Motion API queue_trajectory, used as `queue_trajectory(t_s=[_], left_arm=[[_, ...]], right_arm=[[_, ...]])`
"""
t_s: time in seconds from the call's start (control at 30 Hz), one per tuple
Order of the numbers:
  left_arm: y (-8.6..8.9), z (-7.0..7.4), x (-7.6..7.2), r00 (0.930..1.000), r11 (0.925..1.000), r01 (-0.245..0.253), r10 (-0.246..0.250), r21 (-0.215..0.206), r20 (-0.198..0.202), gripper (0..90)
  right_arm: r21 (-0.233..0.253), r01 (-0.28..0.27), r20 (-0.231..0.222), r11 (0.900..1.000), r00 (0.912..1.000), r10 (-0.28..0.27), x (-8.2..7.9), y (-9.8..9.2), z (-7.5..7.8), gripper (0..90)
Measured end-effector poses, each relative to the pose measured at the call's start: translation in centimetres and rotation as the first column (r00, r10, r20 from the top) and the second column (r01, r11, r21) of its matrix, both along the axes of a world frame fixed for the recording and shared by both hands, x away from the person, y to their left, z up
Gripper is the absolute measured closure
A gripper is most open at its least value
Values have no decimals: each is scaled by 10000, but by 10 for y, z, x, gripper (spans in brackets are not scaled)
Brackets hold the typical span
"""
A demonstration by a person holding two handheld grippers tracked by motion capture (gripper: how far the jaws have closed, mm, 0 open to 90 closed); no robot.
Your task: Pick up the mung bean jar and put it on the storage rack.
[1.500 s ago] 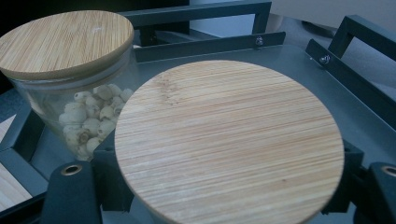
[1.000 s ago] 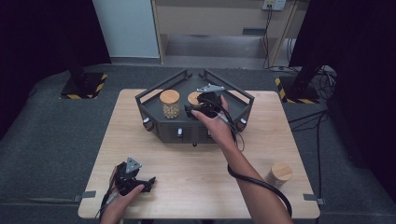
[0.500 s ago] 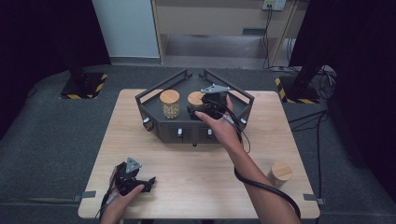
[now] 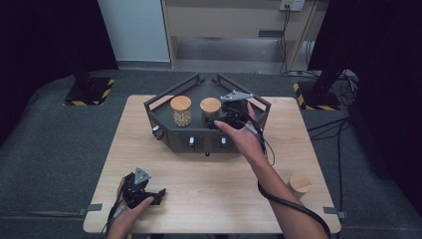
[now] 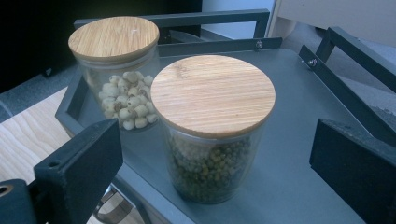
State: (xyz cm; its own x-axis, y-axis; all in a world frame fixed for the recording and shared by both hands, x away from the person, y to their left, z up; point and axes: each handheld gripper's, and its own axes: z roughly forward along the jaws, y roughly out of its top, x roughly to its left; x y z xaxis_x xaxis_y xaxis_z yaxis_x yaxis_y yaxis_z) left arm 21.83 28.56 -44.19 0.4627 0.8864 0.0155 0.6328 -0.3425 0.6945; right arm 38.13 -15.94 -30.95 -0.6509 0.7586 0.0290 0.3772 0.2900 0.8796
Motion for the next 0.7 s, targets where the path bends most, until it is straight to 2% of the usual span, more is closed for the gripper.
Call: queue_trajectory(t_s=[0.33, 0.7], left_arm=[[0, 0, 0, 10000, 10000, -10, 10, -3, 11, 0], [0, 0, 0, 10000, 10000, 0, 0, 2, 9, 0]], right_arm=[[-37, -36, 13, 10000, 10000, 36, -14, -12, 8, 26], [-291, -189, -209, 9994, 9996, 183, -23, -27, 4, 28]])
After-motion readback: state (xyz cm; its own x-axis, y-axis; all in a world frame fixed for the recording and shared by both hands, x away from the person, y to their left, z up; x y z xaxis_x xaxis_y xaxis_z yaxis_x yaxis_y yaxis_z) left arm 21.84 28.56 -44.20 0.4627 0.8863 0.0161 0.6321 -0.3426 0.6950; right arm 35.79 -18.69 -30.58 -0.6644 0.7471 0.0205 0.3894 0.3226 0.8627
